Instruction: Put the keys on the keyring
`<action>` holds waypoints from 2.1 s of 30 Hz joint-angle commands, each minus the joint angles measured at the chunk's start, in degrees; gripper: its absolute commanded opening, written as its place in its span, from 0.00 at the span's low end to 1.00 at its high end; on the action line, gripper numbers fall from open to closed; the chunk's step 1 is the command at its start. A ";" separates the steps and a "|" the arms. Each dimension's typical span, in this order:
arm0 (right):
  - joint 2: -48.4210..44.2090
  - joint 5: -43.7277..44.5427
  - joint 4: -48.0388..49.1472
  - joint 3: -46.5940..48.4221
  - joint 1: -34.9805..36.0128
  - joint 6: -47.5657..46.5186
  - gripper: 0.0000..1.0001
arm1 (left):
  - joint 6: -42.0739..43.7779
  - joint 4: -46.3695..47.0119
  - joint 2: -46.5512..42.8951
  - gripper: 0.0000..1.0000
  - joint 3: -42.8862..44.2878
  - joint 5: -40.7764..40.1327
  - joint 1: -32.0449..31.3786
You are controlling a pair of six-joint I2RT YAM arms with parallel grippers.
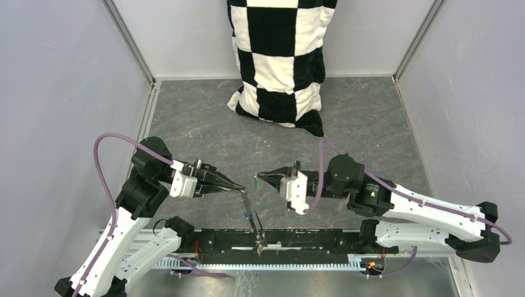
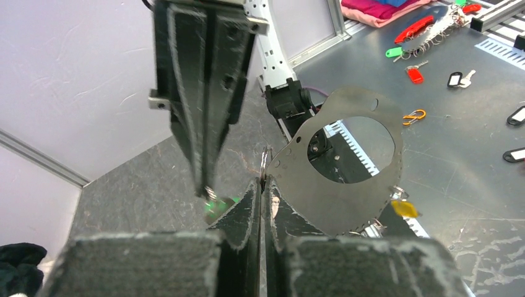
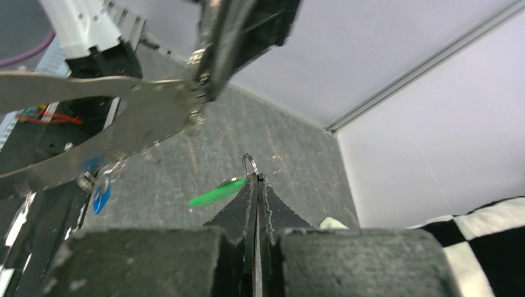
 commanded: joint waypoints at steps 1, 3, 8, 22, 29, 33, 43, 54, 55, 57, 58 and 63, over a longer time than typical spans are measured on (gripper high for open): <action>0.87 5.77 -2.25 1.94 3.49 -3.92 0.00 | -3.01 2.48 0.28 0.02 2.74 1.29 -0.19; 1.01 6.45 -1.88 2.34 4.66 -3.95 0.01 | -3.22 2.49 0.37 0.02 2.75 0.93 -0.21; 0.90 8.82 -0.69 2.48 7.00 -3.27 0.00 | -3.23 2.19 0.20 0.02 2.48 0.09 -0.15; -0.28 11.88 0.55 2.87 10.70 1.96 0.00 | 4.81 -4.91 -0.33 0.02 2.09 -3.34 -0.15; -2.10 14.09 -0.06 2.35 10.90 3.48 0.00 | 5.56 -5.71 -1.24 0.02 1.19 -4.45 -0.17; -2.64 13.41 0.51 2.43 11.29 3.85 0.00 | 5.20 -5.45 -1.39 0.02 0.94 -4.95 -0.15; -0.45 11.02 3.86 2.52 12.47 4.07 0.00 | 0.99 -1.58 -1.74 0.02 0.10 -5.43 -0.13; 0.38 10.47 5.20 2.26 13.46 4.08 0.00 | 1.63 -2.09 -2.01 0.02 0.06 -5.49 -0.19; 0.29 10.47 5.03 2.26 13.50 4.07 0.00 | 1.61 -2.09 -1.91 0.02 0.16 -5.50 -0.20; 0.27 10.56 4.65 2.26 13.59 4.09 0.00 | 1.60 -2.07 -1.75 0.02 0.23 -5.50 -0.15; 0.26 10.56 4.58 2.19 13.59 4.00 0.00 | 1.48 -2.11 -1.74 0.02 0.19 -5.52 -0.16; -0.01 10.37 4.27 1.91 13.85 3.31 0.00 | 0.73 -1.67 -1.66 0.02 0.32 -5.67 -0.12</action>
